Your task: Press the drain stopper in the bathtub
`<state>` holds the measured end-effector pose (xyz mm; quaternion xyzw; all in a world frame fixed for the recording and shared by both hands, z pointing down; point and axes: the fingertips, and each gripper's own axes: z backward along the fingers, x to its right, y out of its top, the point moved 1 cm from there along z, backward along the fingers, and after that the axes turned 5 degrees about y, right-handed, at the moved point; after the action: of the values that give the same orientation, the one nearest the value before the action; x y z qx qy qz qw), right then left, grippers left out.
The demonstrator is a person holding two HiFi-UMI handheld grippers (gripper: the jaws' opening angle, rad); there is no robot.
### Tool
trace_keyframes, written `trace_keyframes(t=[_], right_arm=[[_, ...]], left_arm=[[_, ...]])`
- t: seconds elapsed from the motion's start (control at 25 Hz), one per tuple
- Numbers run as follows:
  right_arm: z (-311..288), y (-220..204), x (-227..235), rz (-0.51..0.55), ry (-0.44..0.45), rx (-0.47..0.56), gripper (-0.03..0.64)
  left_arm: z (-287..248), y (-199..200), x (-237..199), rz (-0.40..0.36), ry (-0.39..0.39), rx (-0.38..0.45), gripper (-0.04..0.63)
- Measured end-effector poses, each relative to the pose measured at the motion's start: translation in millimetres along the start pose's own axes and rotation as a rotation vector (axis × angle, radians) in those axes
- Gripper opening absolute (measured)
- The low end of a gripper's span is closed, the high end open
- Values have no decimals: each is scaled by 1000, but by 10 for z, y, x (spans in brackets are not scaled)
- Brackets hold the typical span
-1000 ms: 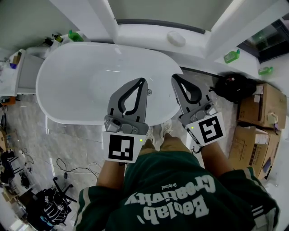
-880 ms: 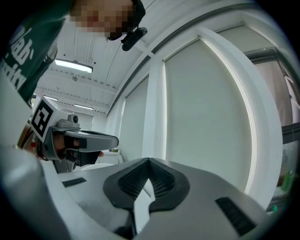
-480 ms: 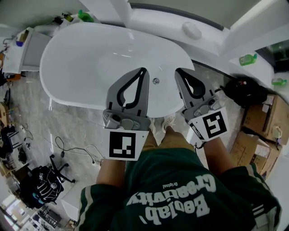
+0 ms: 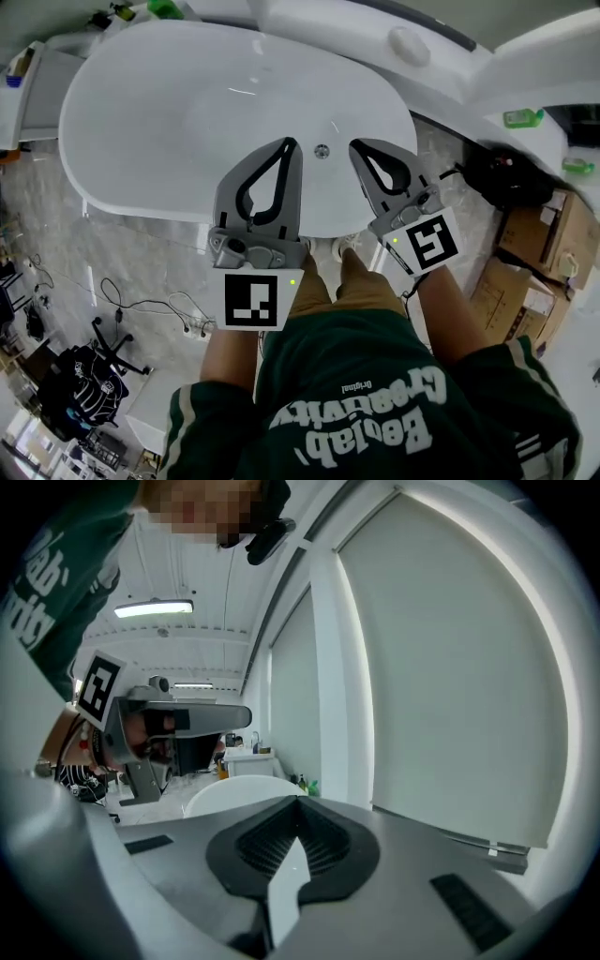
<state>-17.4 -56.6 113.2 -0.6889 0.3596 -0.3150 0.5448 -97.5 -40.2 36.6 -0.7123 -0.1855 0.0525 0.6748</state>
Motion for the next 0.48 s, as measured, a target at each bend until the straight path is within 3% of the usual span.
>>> trace_keyframes(t=[0.12, 0.32, 0.48], right_arm=[[-234, -240, -53, -50, -35, -36, 14], [-494, -655, -123, -79, -79, -96, 14], [-599, -943, -81, -103, -99, -114, 14]], left_arm=[[-46, -361, -82, -1, -28, -23, 6], [-151, -933, -144, 58, -73, -42, 6], [-283, -1352, -131, 40, -77, -42, 6]])
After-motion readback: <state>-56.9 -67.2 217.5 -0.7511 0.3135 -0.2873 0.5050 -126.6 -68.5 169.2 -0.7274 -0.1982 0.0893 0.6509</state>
